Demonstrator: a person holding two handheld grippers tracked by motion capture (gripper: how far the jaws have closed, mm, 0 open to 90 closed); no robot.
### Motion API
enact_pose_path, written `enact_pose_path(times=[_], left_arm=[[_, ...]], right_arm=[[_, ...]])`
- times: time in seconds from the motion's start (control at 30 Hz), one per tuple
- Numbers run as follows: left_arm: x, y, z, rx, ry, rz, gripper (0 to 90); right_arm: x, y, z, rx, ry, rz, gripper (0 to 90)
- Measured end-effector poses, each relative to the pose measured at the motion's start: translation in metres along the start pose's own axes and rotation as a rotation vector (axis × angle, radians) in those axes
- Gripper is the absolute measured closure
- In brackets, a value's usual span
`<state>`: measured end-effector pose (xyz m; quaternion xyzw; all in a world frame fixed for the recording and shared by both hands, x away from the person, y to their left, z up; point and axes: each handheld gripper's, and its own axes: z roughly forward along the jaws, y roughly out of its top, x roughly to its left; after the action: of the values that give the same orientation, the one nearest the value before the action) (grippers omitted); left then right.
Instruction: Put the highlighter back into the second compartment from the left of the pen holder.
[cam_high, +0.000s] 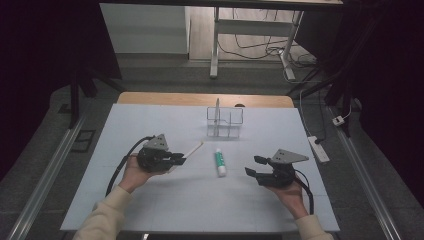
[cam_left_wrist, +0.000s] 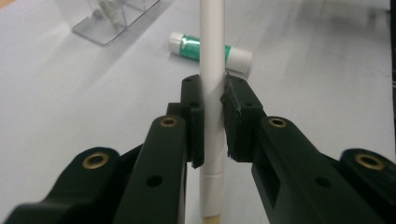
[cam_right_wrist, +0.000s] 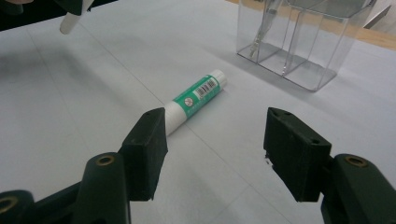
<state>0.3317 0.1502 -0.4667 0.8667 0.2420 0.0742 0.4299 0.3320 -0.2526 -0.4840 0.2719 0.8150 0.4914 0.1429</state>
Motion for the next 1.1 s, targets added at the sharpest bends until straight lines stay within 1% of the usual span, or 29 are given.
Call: enact_pose_path(times=[0.07,0.1,0.23,0.4,0.47,0.63,0.87,1.03,1.1], left_arm=[[-0.002,0.004,0.004,-0.001,-0.007,0.007,78.7],[-0.003,0.006,0.006,0.001,-0.01,0.013,78.7],[-0.008,0.012,0.015,0.003,-0.023,0.026,78.7],[-0.011,0.016,0.023,0.011,-0.037,0.037,78.7],[-0.012,0.017,0.026,0.014,-0.043,0.038,78.7],[-0.015,0.02,0.031,0.015,-0.047,0.047,78.7],[-0.019,0.023,0.04,0.024,-0.052,0.062,78.6],[-0.023,0.026,0.046,0.03,-0.047,0.071,78.7],[-0.024,0.027,0.047,0.032,-0.044,0.077,78.6]], right_arm=[[0.001,0.001,0.002,-0.008,0.002,0.002,38.6],[0.001,0.002,0.002,0.0,0.002,0.002,38.5],[0.003,0.003,0.004,-0.01,0.006,0.016,38.4],[0.005,0.005,0.006,-0.007,0.01,0.012,38.1],[0.006,0.006,0.008,-0.01,0.007,0.019,38.0],[0.01,0.008,0.012,-0.005,0.01,0.015,37.8],[0.014,0.012,0.02,-0.018,0.027,0.021,37.6],[0.017,0.016,0.026,-0.038,0.042,0.038,37.6],[0.018,0.019,0.028,-0.037,0.044,0.028,37.6]])
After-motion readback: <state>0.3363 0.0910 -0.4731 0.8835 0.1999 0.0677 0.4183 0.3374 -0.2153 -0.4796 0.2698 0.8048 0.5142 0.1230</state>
